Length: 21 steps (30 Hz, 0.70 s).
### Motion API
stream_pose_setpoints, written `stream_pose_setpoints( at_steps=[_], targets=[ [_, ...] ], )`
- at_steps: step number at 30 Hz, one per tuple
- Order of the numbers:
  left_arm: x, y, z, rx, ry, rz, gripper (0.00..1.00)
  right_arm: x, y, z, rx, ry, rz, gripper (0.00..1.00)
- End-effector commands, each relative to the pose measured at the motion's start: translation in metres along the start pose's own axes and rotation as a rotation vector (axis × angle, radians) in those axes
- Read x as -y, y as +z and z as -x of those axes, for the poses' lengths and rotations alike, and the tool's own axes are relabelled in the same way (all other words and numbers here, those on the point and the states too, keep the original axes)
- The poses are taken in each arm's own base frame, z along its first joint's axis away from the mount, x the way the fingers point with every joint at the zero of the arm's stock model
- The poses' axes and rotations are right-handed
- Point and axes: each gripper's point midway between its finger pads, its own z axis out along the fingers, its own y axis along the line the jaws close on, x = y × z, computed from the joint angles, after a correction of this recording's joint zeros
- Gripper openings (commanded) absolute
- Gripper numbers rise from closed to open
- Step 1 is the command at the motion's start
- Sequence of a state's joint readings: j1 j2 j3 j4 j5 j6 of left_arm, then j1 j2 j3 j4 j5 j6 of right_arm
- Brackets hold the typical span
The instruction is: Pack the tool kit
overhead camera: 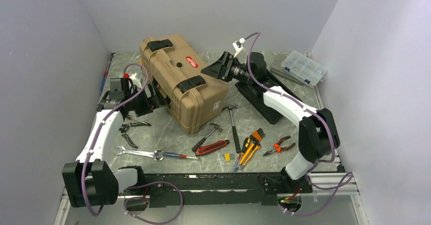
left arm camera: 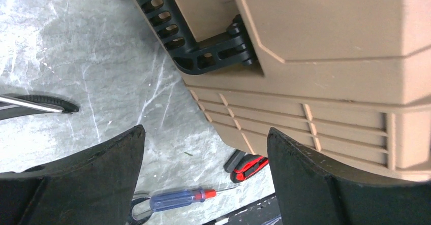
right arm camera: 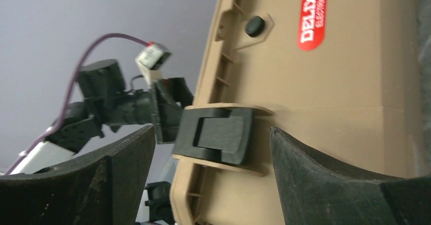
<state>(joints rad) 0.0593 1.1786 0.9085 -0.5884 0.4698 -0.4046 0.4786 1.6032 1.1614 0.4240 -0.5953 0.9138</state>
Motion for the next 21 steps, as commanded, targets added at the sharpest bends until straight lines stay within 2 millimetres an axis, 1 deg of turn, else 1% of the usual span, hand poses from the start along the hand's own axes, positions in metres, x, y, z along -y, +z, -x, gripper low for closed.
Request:
stream_pose_setpoints(
  at_steps=[1, 3, 6, 10, 13, 16, 19, 21],
  targets=[
    [0.025, -0.019, 0.018, 0.084, 0.070, -0.077, 0.90, 0.023, 0.005, -0.019, -0.130, -0.002, -0.097, 0.84],
    [0.034, -0.021, 0.017, 0.093, 0.078, -0.126, 0.88, 0.024, 0.008, -0.022, -0.156, 0.010, -0.088, 0.82],
    [0.048, -0.024, 0.015, 0.101, 0.087, -0.203, 0.85, 0.023, 0.014, -0.032, -0.208, 0.040, -0.046, 0.78],
    [0.073, -0.024, 0.008, 0.091, 0.162, -0.250, 0.84, 0.009, 0.019, -0.036, -0.236, 0.068, 0.051, 0.73],
    [0.090, -0.023, 0.009, 0.096, 0.202, -0.267, 0.83, -0.002, 0.021, -0.037, -0.259, 0.093, 0.107, 0.69],
    [0.098, -0.021, 0.016, 0.108, 0.203, -0.276, 0.81, -0.011, 0.021, -0.039, -0.287, 0.118, 0.159, 0.64],
    [0.099, -0.018, 0.023, 0.118, 0.209, -0.258, 0.80, -0.015, 0.021, -0.041, -0.308, 0.120, 0.169, 0.59],
    [0.099, -0.014, 0.026, 0.115, 0.211, -0.248, 0.80, -0.019, 0.021, -0.041, -0.313, 0.106, 0.168, 0.52]
  ],
)
